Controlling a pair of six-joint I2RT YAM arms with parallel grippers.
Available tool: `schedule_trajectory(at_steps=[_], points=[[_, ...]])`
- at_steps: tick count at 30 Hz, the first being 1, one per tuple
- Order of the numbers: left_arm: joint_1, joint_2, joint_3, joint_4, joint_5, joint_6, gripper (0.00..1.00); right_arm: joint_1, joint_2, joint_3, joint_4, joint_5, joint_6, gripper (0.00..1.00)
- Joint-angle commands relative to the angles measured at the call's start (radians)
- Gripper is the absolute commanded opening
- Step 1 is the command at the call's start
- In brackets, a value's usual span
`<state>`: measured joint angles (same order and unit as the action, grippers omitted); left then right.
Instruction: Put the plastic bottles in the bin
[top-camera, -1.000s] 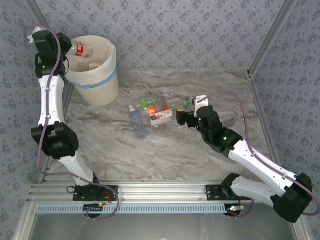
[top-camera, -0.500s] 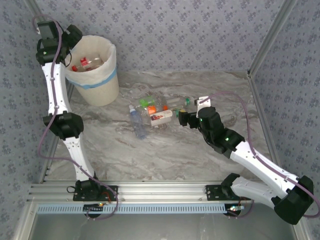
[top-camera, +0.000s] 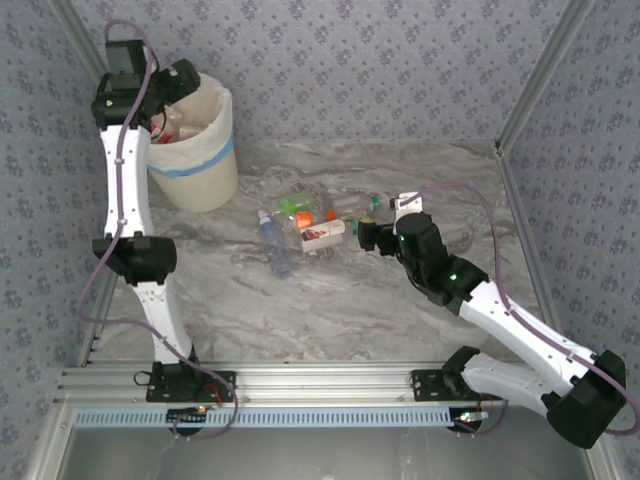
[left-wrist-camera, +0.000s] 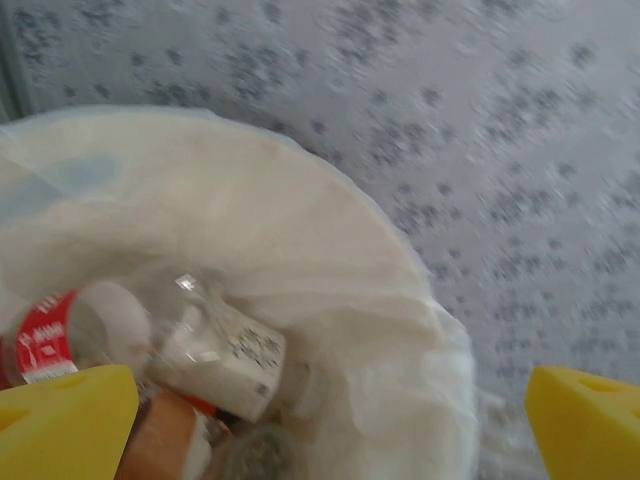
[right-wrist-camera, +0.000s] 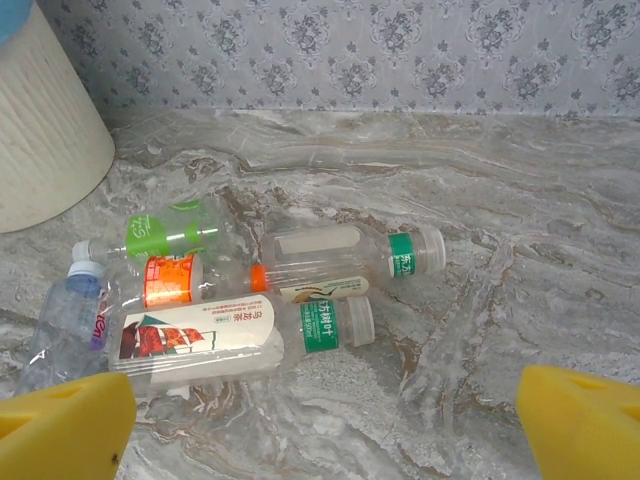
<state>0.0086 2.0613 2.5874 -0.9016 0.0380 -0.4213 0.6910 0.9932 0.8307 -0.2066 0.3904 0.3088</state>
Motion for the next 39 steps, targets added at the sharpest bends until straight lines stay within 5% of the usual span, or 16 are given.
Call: schedule_trajectory(at_steps=[1, 8, 16, 25, 39], points=[[-0.08, -0.193, -0.198, 0.137, -0.039, 0.087, 0.99, -0.007, 0.001, -0.012, 0.012, 0.033, 0.03, 1.0], [-0.214, -0.534, -0.832, 0.461, -0.069, 0.039, 1.0, -0.018, 0.001, -0.031, 0.038, 0.036, 0.057, 1.0], [-0.394, -0.74, -1.236, 0.454, -0.142, -0.093, 0.99, -0.043, 0.004, -0.058, 0.082, 0.04, 0.102, 1.0], [-0.454, -0.715, -1.494, 0.425, -0.064, -0.156, 1.0, -0.073, 0.009, -0.059, 0.084, 0.031, 0.121, 1.0], [-0.488, -0.454, -1.62, 0.599, -0.011, -0.198, 0.96, -0.082, 0.003, -0.05, 0.046, 0.031, 0.145, 1.0]])
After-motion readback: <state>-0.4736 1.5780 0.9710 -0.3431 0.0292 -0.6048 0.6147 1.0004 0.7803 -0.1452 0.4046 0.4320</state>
